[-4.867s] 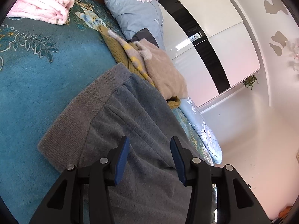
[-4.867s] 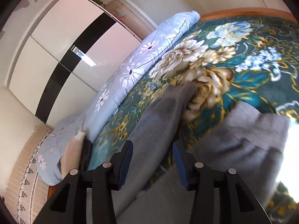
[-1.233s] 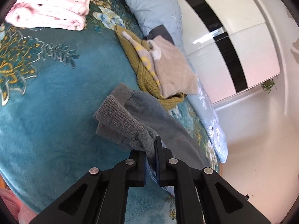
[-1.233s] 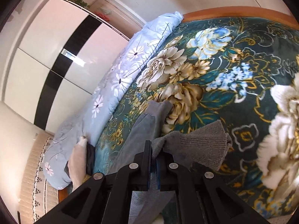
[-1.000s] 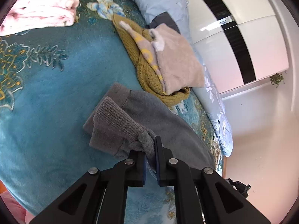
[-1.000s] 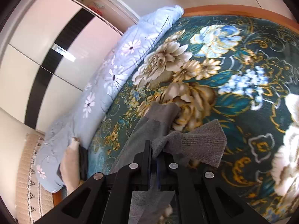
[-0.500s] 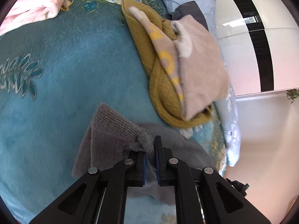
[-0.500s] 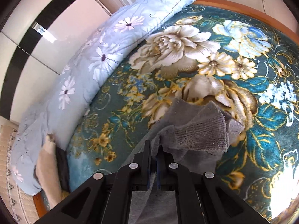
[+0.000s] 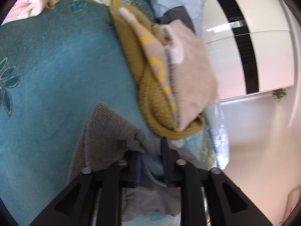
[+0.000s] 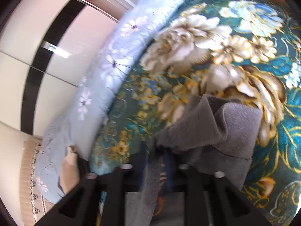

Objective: Fold clothes

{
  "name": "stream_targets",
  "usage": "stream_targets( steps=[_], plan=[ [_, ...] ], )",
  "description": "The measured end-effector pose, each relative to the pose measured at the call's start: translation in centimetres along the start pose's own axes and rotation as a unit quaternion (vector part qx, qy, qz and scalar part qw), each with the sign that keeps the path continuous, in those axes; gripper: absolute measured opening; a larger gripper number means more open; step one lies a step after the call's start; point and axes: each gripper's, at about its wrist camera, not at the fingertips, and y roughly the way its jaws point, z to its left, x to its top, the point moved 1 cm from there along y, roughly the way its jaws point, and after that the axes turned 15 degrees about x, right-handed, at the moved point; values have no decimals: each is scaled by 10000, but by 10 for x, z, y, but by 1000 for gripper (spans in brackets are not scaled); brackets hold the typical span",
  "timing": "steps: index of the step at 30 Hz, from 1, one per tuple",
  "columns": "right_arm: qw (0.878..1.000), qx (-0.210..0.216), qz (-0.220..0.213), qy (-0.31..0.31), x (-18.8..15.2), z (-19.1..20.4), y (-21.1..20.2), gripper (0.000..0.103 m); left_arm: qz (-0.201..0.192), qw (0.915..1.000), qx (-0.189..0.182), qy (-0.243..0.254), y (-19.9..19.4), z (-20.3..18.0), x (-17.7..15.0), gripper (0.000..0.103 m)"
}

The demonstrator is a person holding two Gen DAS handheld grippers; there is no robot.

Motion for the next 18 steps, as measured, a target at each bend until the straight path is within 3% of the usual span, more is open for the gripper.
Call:
stream_targets(
  steps=[2, 7, 10, 13, 18],
  plan=[
    [9995, 276, -45, -116, 0, 5, -5, 55, -68, 10000, -40, -44, -4, 0, 1, 33],
    [9976, 401, -128, -545, 3, 17, -19, 58, -164, 9994, -121, -275, -17, 10, 3, 35],
    [9963, 571, -202, -603, 5, 12, -34, 58, -300, 9981, -467, -266, -37, 18, -5, 35],
    [9952, 658, -395, -607, 5, -5, -59, 58, -521, 9960, -694, -232, -57, 28, -23, 40],
    [9957, 601, -644, -273, 3, -54, -93, 59, -753, 9949, -626, -241, -72, 52, -62, 42]
  ],
)
